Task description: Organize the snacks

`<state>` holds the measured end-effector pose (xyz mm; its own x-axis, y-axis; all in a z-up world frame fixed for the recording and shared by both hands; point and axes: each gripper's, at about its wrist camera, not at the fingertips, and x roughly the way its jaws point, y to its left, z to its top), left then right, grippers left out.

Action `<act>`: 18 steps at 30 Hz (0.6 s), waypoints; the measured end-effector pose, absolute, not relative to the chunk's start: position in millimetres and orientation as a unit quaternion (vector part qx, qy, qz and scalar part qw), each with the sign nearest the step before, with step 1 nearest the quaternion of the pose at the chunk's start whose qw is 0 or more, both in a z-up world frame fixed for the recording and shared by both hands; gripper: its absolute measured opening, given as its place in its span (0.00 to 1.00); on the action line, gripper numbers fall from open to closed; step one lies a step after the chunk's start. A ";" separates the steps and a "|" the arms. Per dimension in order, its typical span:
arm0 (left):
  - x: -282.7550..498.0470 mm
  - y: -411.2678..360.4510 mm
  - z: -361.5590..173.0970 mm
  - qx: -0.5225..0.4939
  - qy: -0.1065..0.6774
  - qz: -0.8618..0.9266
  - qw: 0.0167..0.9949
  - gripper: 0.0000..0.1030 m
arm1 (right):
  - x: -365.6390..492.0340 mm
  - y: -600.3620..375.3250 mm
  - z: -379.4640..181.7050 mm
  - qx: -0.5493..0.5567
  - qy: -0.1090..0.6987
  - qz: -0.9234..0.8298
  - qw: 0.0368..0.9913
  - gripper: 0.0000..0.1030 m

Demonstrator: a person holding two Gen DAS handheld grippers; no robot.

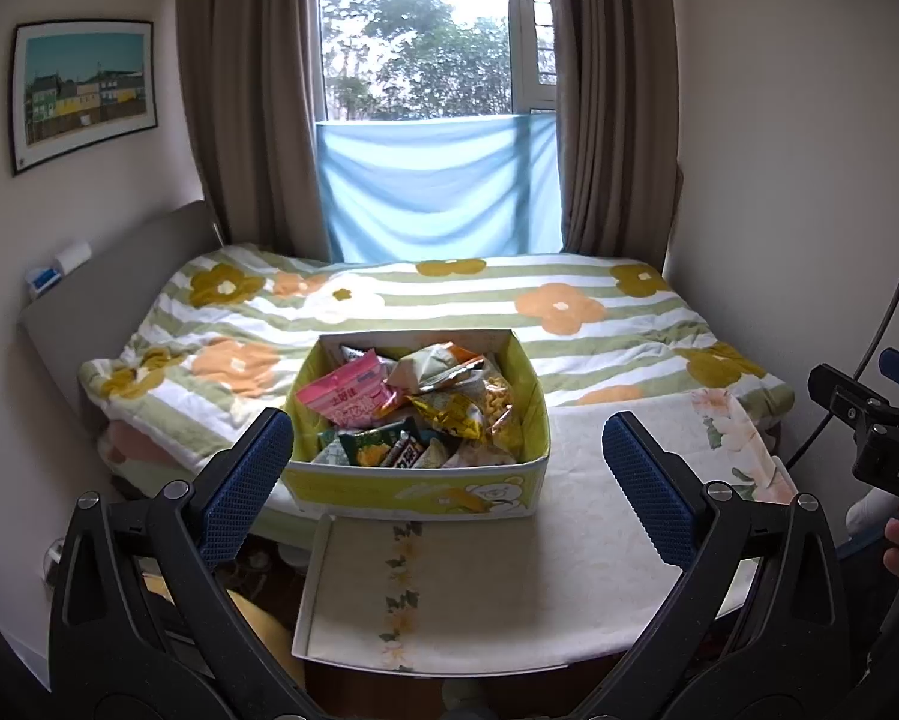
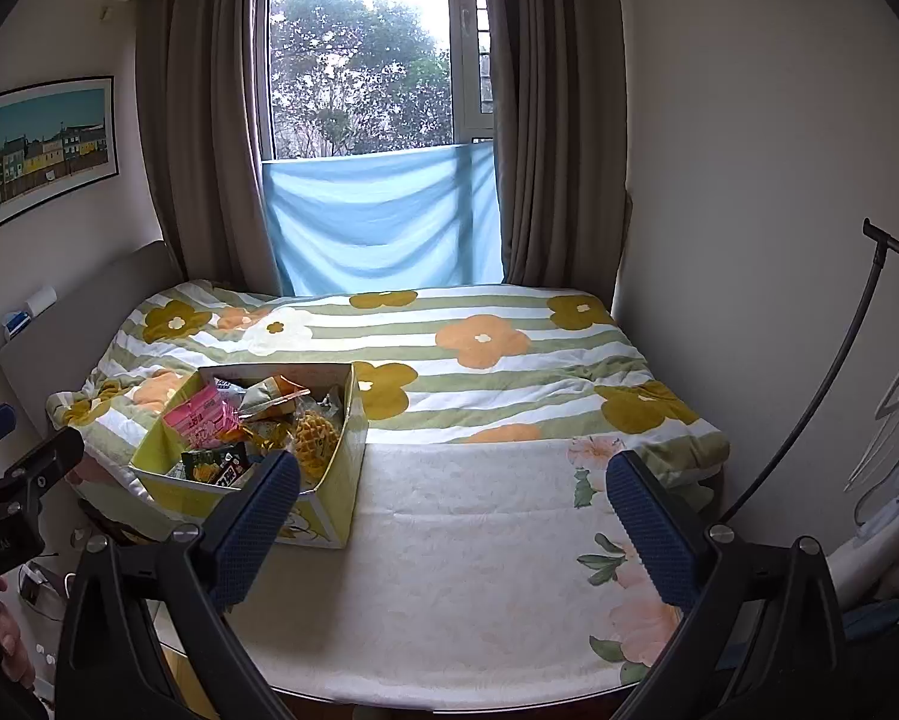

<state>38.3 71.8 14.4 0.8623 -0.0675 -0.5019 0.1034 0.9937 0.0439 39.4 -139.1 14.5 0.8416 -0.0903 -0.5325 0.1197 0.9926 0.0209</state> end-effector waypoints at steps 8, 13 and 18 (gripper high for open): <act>41.7 73.1 12.2 0.027 0.267 -0.051 0.962 1.00 | 41.3 -138.9 15.2 0.026 0.276 -0.055 0.959 0.99; 42.5 71.7 13.4 0.035 0.260 -0.045 0.964 1.00 | 42.4 -139.2 15.1 0.026 0.276 -0.056 0.959 0.99; 39.4 72.3 15.0 0.031 0.249 -0.056 0.966 1.00 | 44.1 -137.4 13.6 0.026 0.281 -0.051 0.958 0.99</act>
